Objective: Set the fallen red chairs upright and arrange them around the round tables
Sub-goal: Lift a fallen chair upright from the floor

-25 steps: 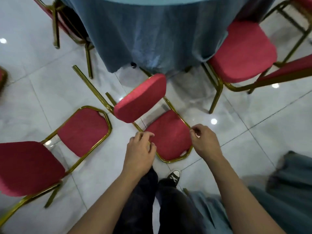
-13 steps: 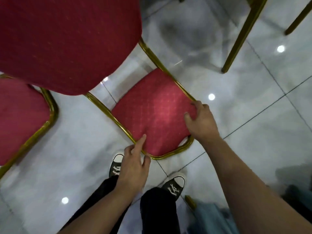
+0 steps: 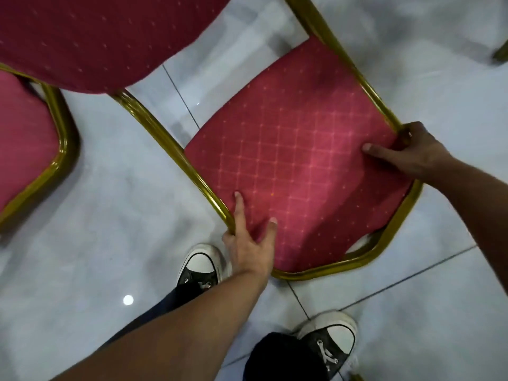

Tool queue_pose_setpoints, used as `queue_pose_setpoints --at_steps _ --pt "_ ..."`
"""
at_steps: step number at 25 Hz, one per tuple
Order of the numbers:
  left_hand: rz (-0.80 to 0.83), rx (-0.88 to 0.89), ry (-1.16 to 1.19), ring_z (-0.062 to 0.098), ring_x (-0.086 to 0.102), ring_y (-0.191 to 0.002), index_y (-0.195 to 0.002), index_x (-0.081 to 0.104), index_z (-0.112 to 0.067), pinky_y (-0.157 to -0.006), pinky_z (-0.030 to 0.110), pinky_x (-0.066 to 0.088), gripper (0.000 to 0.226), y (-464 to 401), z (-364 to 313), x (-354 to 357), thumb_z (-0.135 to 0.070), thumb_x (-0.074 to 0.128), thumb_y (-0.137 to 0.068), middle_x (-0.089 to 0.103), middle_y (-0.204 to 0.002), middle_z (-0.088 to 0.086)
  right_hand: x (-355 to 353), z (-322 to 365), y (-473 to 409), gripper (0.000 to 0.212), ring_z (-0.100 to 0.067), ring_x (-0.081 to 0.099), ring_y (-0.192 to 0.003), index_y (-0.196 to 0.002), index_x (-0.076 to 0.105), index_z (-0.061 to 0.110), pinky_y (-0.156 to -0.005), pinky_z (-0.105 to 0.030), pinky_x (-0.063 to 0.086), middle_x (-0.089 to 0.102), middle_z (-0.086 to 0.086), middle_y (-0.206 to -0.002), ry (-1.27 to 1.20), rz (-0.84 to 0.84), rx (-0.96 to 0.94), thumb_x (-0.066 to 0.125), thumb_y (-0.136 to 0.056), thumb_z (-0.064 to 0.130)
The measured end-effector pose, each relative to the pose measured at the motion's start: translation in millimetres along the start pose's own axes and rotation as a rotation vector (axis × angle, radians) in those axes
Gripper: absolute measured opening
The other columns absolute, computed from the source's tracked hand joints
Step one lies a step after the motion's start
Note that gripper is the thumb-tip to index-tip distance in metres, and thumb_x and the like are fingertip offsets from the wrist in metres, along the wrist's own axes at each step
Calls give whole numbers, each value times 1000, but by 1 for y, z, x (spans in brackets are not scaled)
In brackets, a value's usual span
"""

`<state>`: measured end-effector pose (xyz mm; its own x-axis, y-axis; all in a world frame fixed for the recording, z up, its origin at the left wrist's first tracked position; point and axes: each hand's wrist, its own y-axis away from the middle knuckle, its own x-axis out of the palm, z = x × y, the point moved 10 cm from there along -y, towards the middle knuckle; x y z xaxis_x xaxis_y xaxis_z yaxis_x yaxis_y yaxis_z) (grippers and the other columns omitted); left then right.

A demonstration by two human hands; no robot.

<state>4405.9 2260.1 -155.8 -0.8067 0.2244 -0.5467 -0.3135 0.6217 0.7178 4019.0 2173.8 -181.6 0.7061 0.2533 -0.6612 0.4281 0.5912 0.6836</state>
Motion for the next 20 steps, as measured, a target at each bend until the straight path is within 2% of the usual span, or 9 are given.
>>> queue_pose_setpoints --at_steps 3,5,9,13,16,20 --pt "-9 3 -27 15 48 -87 -131 -1 -83 -107 44 40 83 28 1 -32 -64 64 -84 33 -117 4 -12 2 43 115 -30 58 -97 -130 42 23 -82 -43 51 58 -6 -114 11 11 -16 60 -47 99" --pt "24 9 -58 12 51 -85 -130 -1 -84 -105 42 41 85 66 -6 -62 -64 67 -82 35 -116 4 -35 1 92 110 -33 57 -98 -127 42 23 -81 -43 50 55 -9 -113 34 -2 -7 56 -51 101" --pt "55 -25 -124 30 55 -104 -133 1 -82 -108 44 43 90 172 -43 -151 -73 68 -73 35 -119 6 -112 22 218 110 -46 52 -117 -132 38 15 -97 -57 48 49 -22 -124 110 45 90 52 -60 97" --pt "100 -35 -196 37 50 -130 -149 15 -62 -113 51 40 89 283 -101 -265 -75 64 -76 45 -140 12 -209 82 357 110 -48 45 -130 -147 27 8 -107 -55 40 42 -29 -143 184 126 173 51 -75 87" --pt "110 34 -230 30 49 -134 -152 31 -45 -113 47 40 84 350 -150 -344 -72 63 -79 49 -149 7 -275 137 433 106 -43 45 -134 -152 26 6 -109 -51 40 41 -24 -150 230 185 188 49 -82 82" --pt "159 52 -287 28 55 -127 -141 52 -37 -107 43 45 72 398 -198 -447 -70 65 -79 53 -145 1 -322 207 509 86 -38 52 -129 -146 44 7 -108 -47 42 49 -18 -147 321 239 148 46 -91 73"
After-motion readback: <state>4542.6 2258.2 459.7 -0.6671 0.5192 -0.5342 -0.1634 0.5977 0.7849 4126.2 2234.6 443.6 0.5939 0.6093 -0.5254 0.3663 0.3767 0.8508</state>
